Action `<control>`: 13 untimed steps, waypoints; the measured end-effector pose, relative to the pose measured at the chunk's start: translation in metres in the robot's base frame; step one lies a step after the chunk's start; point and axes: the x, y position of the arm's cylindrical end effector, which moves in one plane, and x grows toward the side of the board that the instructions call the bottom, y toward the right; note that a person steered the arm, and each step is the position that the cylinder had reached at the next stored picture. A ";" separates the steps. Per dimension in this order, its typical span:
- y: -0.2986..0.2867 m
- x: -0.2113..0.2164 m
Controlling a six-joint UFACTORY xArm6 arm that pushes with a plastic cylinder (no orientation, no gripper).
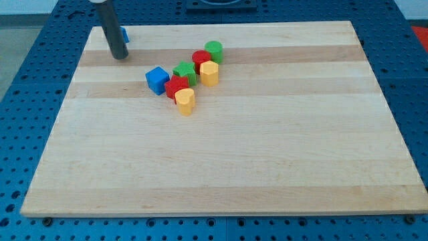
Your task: Move the blue cube up a bit
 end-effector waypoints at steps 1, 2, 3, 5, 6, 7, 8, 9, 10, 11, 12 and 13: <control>-0.019 -0.014; -0.019 -0.032; -0.019 -0.040; -0.020 -0.025; -0.020 0.024; -0.001 0.079; 0.047 0.110; 0.115 0.112; 0.126 0.103; 0.126 0.084; 0.126 0.071; 0.126 0.054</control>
